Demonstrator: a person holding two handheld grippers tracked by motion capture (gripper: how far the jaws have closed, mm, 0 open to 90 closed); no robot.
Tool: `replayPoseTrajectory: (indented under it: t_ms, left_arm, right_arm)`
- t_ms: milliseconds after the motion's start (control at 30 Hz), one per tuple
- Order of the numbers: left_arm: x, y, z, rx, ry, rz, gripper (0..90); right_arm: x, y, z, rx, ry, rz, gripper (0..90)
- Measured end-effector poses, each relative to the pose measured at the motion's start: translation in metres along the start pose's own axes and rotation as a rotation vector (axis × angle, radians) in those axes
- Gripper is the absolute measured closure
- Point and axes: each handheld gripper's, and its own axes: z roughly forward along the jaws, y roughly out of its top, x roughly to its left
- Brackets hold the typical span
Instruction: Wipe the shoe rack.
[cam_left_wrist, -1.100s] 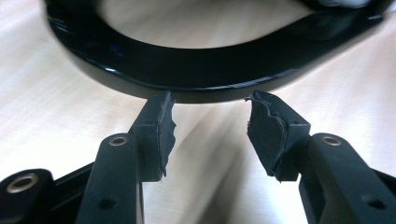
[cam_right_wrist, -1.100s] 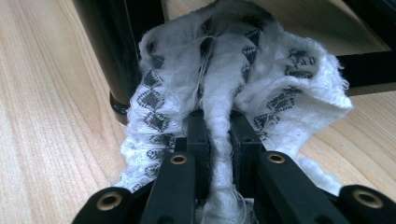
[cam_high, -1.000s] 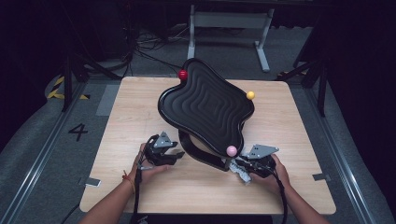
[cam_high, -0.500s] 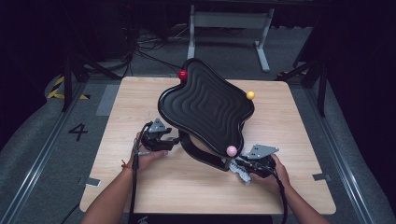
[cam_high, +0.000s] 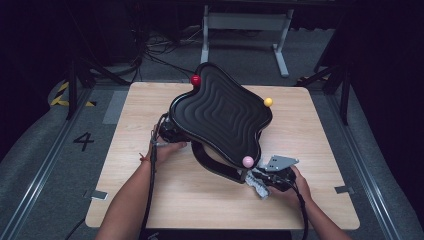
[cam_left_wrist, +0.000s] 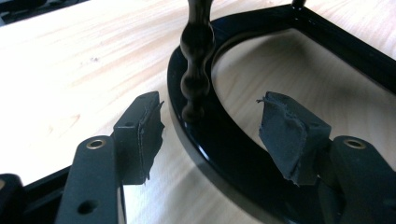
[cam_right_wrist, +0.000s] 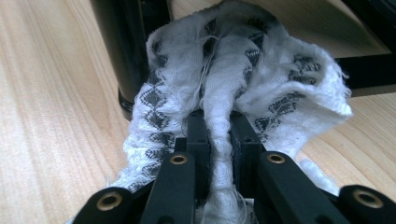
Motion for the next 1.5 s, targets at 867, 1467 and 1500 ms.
replayPoseTrajectory:
  t_ms: [867, 1467, 1500]
  left_arm:
    - [0.0, 0.017, 0.019, 0.017, 0.062, 0.011, 74.8]
    - [-0.007, 0.01, 0.005, 0.046, 0.087, 0.026, 74.9]
    - [-0.008, 0.01, 0.005, 0.047, 0.089, 0.025, 74.9]
  right_arm:
    - [0.005, -0.004, -0.014, 0.011, 0.007, -0.015, 81.4]
    - [0.039, 0.007, -0.036, 0.0, 0.075, -0.05, 81.3]
    - [0.041, 0.008, -0.032, 0.007, 0.078, -0.057, 81.3]
